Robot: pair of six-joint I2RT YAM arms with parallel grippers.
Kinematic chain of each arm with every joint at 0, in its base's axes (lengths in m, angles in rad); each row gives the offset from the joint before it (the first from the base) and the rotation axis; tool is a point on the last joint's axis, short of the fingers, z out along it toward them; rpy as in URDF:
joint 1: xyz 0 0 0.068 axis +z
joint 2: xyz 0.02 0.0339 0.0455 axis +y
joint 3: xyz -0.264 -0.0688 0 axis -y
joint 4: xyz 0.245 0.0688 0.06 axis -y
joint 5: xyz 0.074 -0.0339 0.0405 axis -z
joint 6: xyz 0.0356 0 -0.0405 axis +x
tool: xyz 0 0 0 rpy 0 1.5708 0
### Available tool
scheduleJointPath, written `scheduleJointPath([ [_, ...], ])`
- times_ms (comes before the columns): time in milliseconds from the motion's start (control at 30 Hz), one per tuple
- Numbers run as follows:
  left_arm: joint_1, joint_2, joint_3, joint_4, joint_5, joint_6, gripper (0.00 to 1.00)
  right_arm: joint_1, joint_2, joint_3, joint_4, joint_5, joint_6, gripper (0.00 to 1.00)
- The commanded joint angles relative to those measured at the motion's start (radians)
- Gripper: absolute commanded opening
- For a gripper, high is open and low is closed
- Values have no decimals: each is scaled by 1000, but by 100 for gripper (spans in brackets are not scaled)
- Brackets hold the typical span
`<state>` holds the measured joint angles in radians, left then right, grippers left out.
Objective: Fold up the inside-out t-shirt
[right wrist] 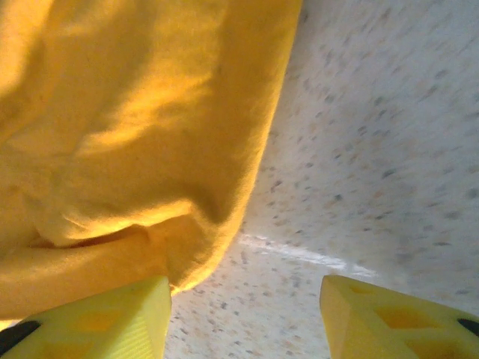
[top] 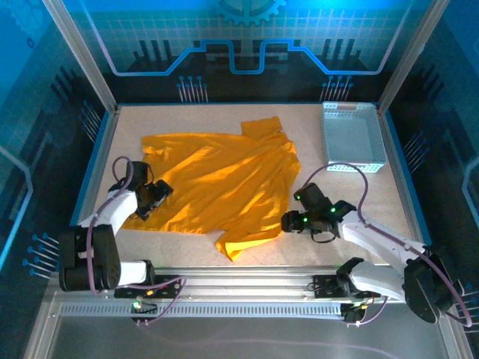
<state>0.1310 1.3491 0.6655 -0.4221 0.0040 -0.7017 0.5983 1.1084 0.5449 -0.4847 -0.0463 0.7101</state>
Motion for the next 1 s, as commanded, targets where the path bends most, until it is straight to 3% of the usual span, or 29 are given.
scheduleJointPath([
  [0, 34, 62, 15, 40, 58, -6, 90, 44, 30, -61, 204, -62, 160, 56],
  [167, 63, 83, -5, 68, 34, -10, 91, 115, 122, -42, 264, 6, 207, 52],
  [367, 74, 71, -10, 54, 2, -7, 92, 147, 185, -29, 231, 82, 270, 33],
  [500, 106, 69, -19, 59, -12, -8, 93, 138, 137, 5, 114, 165, 189, 16],
  [633, 129, 70, -25, 69, -17, -13, 94, 75, 74, 29, 45, 169, 51, 6],
  [867, 138, 62, -33, 74, -4, -19, 95, -128, 0, -5, 35, 45, -76, 8],
  [967, 132, 49, -45, 79, 6, -16, 95, -128, 19, -4, 35, 23, -76, 31],
])
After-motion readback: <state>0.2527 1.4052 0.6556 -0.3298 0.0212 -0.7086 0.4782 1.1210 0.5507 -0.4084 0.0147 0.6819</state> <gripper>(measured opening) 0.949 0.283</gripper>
